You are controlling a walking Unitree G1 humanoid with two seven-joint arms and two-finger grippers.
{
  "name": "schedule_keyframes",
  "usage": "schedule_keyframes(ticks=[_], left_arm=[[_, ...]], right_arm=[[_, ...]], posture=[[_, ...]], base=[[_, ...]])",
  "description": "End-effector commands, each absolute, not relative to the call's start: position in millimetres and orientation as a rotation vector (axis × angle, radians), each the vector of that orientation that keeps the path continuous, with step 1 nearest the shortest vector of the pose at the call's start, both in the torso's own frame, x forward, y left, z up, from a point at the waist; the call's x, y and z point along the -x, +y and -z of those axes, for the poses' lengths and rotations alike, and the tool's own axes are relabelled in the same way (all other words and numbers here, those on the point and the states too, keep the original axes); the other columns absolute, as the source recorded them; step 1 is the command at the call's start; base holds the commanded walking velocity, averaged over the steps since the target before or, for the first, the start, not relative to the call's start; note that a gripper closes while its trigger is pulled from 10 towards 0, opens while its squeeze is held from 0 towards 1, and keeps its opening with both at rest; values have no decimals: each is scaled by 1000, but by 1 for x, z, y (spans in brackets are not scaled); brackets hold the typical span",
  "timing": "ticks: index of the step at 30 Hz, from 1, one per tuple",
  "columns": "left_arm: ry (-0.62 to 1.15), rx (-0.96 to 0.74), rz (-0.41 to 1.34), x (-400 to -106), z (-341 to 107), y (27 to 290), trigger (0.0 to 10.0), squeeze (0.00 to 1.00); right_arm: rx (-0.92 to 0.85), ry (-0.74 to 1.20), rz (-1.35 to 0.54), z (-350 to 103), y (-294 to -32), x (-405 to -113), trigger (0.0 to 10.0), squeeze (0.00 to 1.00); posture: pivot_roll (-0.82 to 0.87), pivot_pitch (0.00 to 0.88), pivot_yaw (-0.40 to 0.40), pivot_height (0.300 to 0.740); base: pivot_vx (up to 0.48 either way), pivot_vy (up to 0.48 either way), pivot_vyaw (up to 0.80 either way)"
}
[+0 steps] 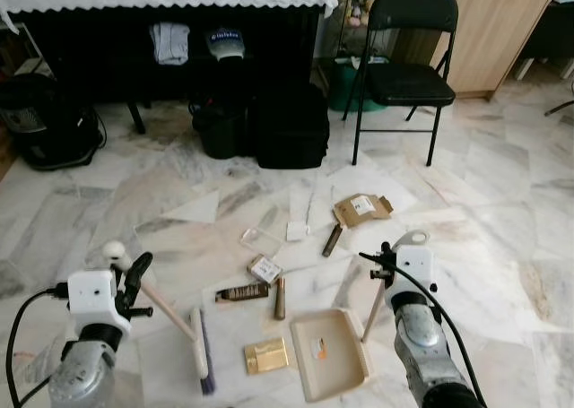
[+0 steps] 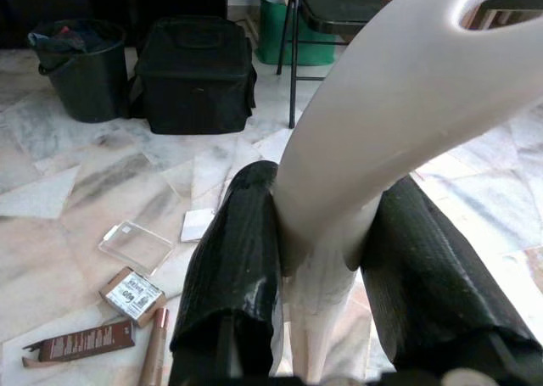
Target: Sweep floor
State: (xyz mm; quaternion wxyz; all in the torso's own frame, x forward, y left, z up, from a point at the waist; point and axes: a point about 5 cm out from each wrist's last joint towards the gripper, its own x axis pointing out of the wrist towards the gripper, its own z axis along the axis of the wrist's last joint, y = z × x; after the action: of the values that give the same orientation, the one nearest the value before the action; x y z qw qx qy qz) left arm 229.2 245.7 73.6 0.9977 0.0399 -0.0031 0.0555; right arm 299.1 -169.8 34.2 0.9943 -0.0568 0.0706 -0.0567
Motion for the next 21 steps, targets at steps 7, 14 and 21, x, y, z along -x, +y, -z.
schedule_keyframes(ticks=[7,14,21], left_arm=[[-3,-174,-30,-206,-85,241,10000,0],[58,-95,166,-213,-101,238,10000,0],[78,-45,231,-220,-109,235,10000,0]], right_arm=[[110,117,126,-36,-172,-299,10000,0],[109,125,122,-34,-171,-298,10000,0],[109,126,123,-34,-170,-299,10000,0]], posture=[[113,106,-24,740],[128,116,-25,740],[125,123,-22,740]], base=[[0,0,0],[0,0,0],[0,0,0]])
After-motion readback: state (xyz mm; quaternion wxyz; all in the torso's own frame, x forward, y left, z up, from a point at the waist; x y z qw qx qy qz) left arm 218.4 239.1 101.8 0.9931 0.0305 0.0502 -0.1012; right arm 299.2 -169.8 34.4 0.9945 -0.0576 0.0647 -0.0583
